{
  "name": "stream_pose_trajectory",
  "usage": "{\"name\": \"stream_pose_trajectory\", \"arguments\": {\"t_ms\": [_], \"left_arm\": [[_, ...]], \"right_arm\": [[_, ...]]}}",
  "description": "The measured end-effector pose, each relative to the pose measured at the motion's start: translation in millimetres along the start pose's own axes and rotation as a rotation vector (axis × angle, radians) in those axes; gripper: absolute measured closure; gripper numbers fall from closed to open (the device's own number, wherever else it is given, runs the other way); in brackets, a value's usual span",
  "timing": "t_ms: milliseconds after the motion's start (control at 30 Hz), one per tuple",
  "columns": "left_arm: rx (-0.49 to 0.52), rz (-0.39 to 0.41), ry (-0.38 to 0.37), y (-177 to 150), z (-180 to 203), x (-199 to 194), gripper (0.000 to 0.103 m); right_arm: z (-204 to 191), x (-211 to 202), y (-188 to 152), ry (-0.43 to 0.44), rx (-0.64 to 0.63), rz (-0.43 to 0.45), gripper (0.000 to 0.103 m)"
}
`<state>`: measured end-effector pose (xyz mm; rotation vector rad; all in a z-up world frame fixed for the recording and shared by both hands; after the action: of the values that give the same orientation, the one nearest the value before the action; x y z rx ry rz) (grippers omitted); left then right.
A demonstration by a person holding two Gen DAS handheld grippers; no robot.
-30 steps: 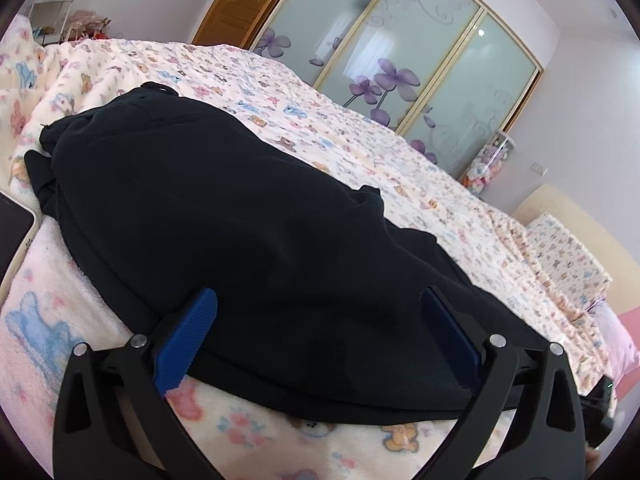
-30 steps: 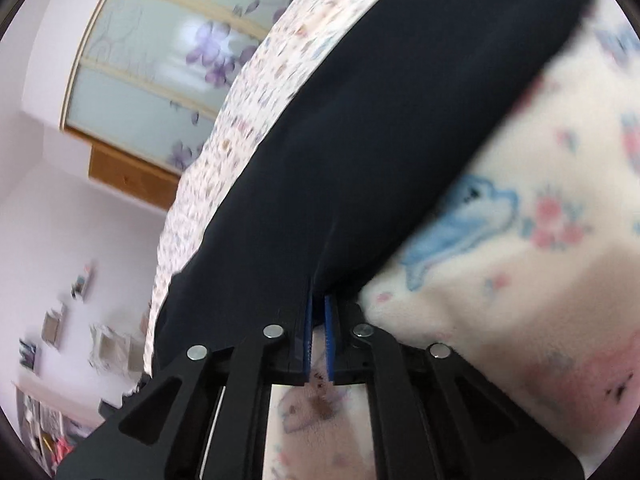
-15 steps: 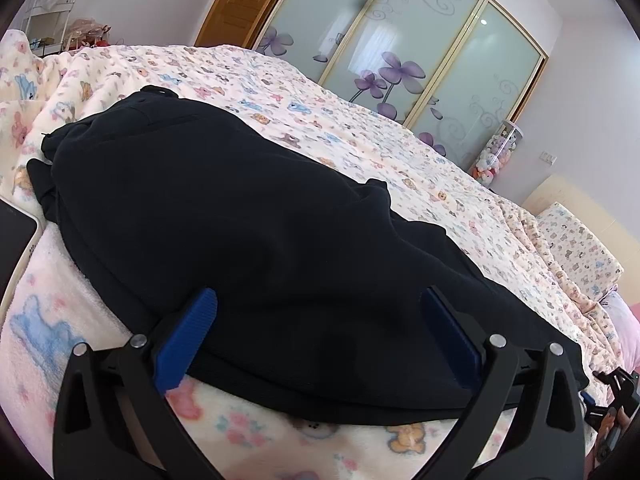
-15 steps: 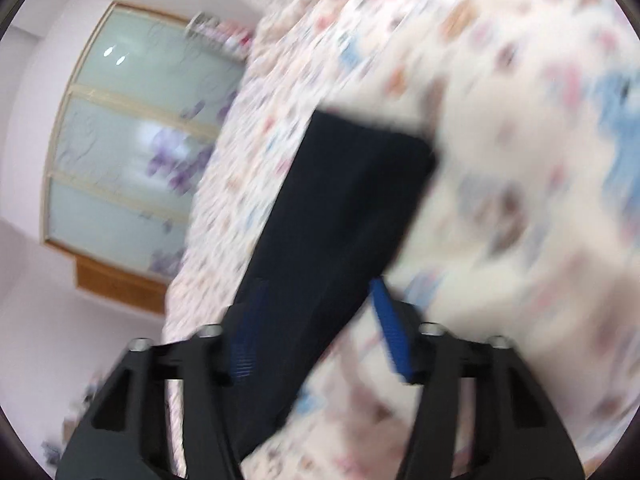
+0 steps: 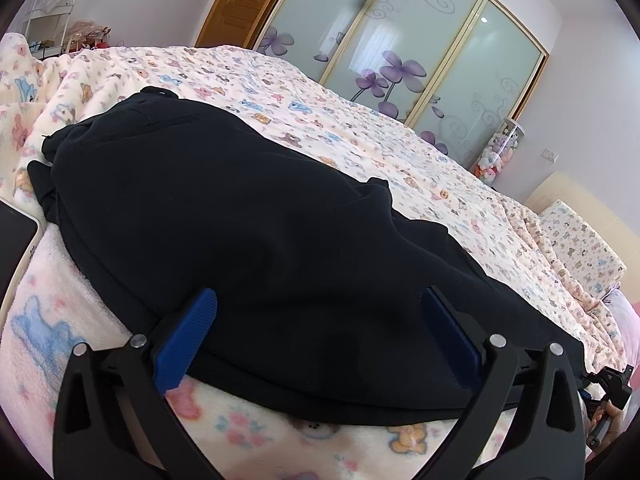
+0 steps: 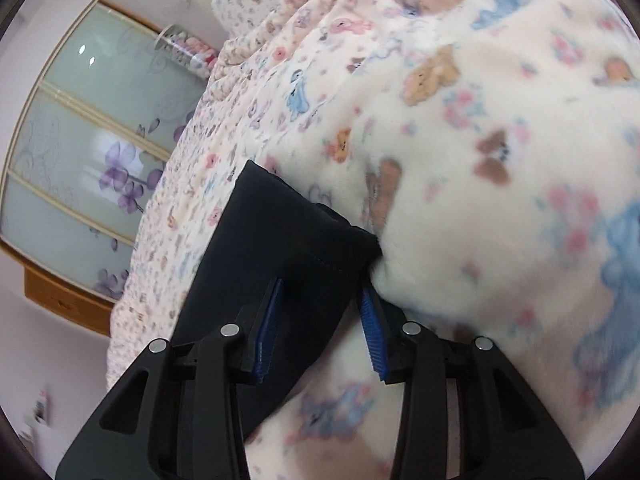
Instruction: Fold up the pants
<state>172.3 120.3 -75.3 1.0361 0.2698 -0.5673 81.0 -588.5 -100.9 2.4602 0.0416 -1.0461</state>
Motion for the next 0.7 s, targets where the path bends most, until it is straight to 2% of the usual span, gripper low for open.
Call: {"name": "stream_pose_trajectory", "arguments": {"t_ms": [33, 100, 167, 267, 367, 433, 500, 600, 700], "left_arm": [[0.002, 0.000, 0.002, 0, 0, 0, 0.002], [0.004, -0.001, 0.005, 0, 0, 1, 0.002], [0.004, -0.001, 0.006, 0, 0, 1, 0.002], [0.005, -0.002, 0.006, 0, 0, 1, 0.002], [0.008, -0.004, 0.011, 0, 0, 1, 0.002], [0.008, -0.004, 0.010, 0, -1, 1, 0.002], [0.008, -0.004, 0.010, 0, -1, 1, 0.002], [0.010, -0.005, 0.008, 0, 0, 1, 0.002], [0.010, -0.005, 0.009, -1, 1, 1, 0.002]], "right_arm": [[0, 1, 1, 0.006, -0.015, 0.006, 0.062], [-1, 2, 2, -0.008, -0.070, 0.021, 0.071], [-4, -1, 3, 0.002, -0.105, 0.039, 0.088], [-16, -9, 9, 0.006, -0.151, 0.092, 0.091], [-40, -28, 14, 0.020, -0.277, 0.197, 0.093], [-51, -34, 17, -0.013, -0.361, 0.255, 0.094], [-43, -24, 17, -0.076, -0.370, 0.230, 0.094], [-17, 4, 12, -0.131, -0.294, 0.116, 0.094], [-14, 3, 9, -0.139, -0.300, 0.111, 0.093]]}}
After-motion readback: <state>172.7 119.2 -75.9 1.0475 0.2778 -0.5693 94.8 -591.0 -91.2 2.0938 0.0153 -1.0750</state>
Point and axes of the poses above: each gripper's, at about its wrist camera, not at the fingertips, and x roughly the way its jaws point, z to its right, y to its top, the point moved 10 cm from there along x, roughly the way its jaws point, and after that the axes turned 6 degrees about -y, right-handed, at the moved point
